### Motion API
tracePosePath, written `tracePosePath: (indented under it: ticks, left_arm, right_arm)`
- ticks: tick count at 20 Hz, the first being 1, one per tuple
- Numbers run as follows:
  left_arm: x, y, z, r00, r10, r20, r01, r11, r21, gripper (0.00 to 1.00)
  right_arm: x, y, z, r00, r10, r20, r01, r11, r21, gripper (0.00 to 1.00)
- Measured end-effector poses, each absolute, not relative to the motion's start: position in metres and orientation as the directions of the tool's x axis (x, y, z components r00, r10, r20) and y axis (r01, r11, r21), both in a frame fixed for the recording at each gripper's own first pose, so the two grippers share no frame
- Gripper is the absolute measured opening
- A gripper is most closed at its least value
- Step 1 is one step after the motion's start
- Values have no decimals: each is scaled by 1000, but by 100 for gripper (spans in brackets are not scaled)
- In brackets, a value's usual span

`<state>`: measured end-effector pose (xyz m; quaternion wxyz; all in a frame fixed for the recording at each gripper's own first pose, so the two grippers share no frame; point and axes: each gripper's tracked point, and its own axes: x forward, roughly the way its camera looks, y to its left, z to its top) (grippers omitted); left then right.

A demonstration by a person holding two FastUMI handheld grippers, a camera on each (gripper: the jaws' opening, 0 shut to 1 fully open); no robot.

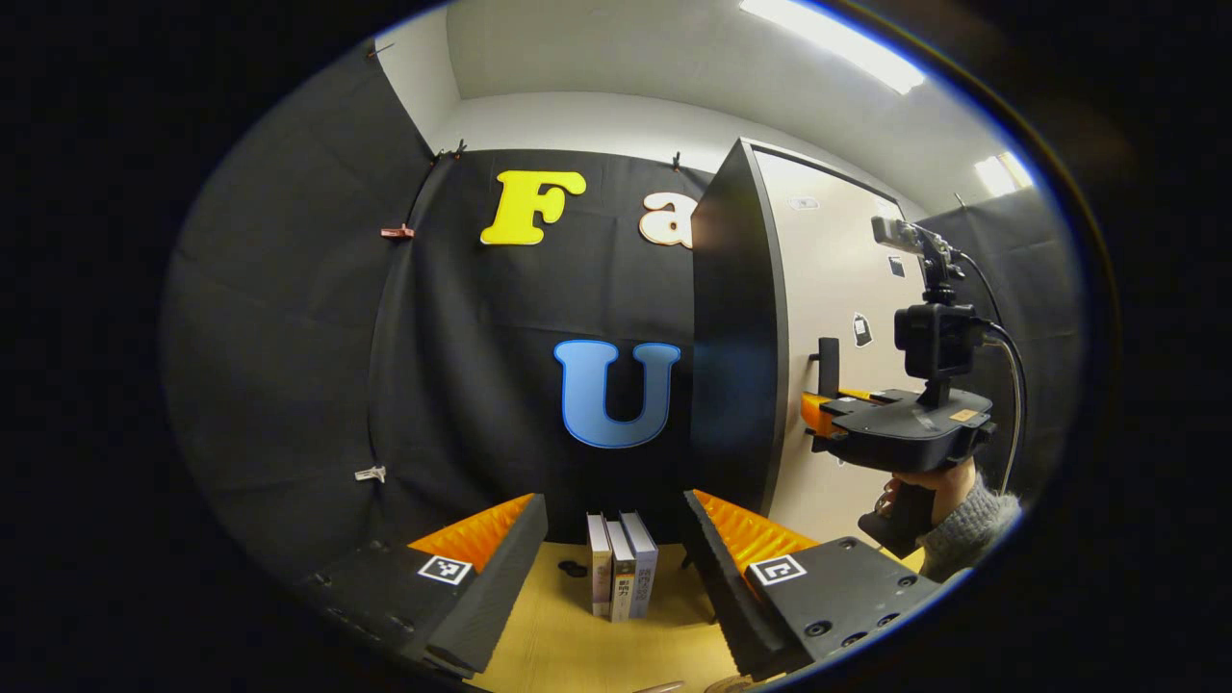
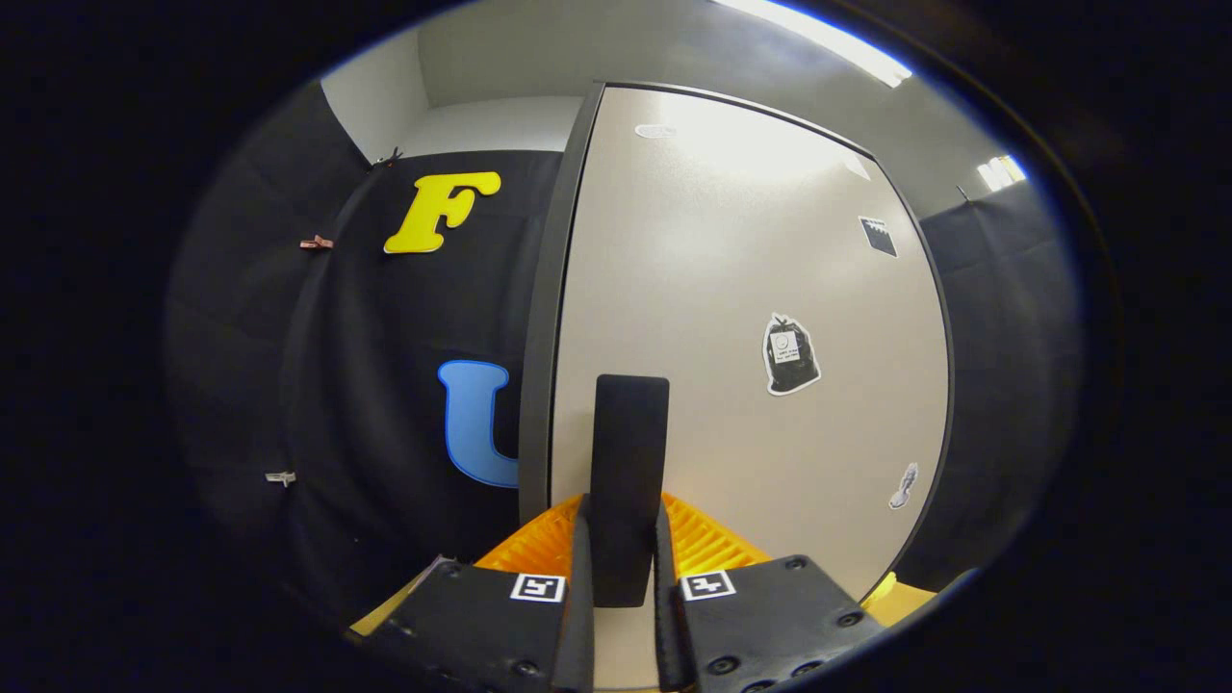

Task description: Open the cabinet door with the right hand, grasp the bottle in the cabinet with the left hand and place it on the coaster, then close the cabinet door with the right hand.

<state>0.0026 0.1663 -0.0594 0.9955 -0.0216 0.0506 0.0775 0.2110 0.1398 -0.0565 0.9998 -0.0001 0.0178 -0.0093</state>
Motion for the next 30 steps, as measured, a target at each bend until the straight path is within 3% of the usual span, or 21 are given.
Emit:
tracePosePath:
  ticks: [1,2,19,26,30]
  left_arm:
    - [2,166,-59,983,152,-104,-157,986,-46,89]
    - [-1,166,-59,983,153,-105,-159,986,-57,89]
    - [-49,117,-33,988,140,-71,-143,989,-38,89]
    - [-56,71,-21,996,71,-57,-73,997,-17,89]
    - [-53,31,-19,999,-23,-39,21,999,-38,85]
  right_arm:
    - [209,141,-57,998,-13,-57,14,1000,7,20]
    - [211,141,-56,999,-8,-53,8,1000,-3,9]
    - [131,125,-35,985,109,-137,-105,994,42,9]
    - [81,87,-25,984,104,-146,-100,994,34,9]
    - [51,57,-20,986,76,-149,-74,997,24,8]
